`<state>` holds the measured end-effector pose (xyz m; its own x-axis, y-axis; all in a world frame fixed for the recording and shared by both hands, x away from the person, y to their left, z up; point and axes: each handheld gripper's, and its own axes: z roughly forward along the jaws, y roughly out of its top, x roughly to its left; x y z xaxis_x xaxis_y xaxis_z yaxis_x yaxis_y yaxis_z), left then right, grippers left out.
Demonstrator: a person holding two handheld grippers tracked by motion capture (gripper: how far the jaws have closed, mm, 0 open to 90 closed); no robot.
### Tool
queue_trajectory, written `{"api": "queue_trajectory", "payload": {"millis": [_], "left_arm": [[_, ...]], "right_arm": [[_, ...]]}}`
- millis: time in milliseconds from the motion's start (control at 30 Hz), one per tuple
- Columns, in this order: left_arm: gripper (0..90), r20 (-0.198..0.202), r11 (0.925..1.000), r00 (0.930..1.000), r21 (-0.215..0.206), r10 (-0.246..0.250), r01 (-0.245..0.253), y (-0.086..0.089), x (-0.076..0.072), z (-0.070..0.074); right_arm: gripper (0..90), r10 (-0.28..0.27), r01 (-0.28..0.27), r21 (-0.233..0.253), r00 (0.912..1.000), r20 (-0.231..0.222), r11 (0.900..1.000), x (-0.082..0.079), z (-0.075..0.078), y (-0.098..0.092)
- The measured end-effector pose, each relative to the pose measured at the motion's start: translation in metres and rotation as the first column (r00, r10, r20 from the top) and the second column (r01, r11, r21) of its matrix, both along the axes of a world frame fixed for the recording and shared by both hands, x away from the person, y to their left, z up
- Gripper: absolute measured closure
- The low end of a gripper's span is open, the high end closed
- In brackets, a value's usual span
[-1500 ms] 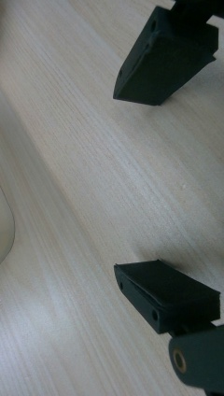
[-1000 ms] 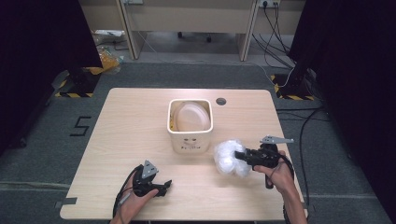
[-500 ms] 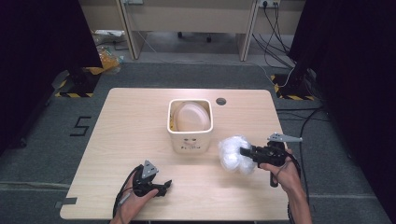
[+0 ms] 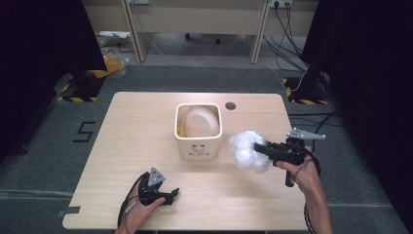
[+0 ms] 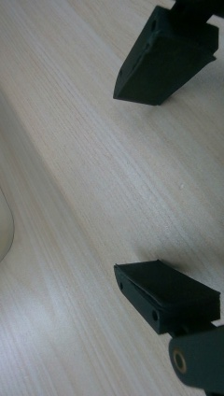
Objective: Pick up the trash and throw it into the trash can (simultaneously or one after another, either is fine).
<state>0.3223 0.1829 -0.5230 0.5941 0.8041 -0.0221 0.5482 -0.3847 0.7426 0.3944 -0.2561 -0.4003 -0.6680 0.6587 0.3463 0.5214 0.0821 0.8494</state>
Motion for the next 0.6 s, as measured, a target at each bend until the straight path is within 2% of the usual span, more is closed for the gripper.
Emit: {"api": "queue_trajectory", "payload": {"millis": [300, 467, 600], "left_arm": [[13.0, -0.002, 1.0, 1.0, 0.002, -0.001, 0.001, 0.0, 0.0, 0.0], [13.0, -0.001, 1.0, 1.0, 0.003, -0.001, 0.001, 0.0, 0.0, 0.0], [13.0, 0.002, 1.0, 1.0, -0.001, 0.002, -0.002, 0.0, 0.0, 0.0]], "right_arm": [[65.8, 0.018, -0.019, 0.033, 0.999, 0.042, 0.999, 0.012, 0.034, 0.007], [65.8, 0.038, -0.04, 0.037, 0.9972, 0.064, 0.999, 0.023, 0.057, 0.02], [65.8, 0.066, -0.069, 0.035, 0.9956, 0.067, 0.997, 0.033, 0.068, 0.038]]}}
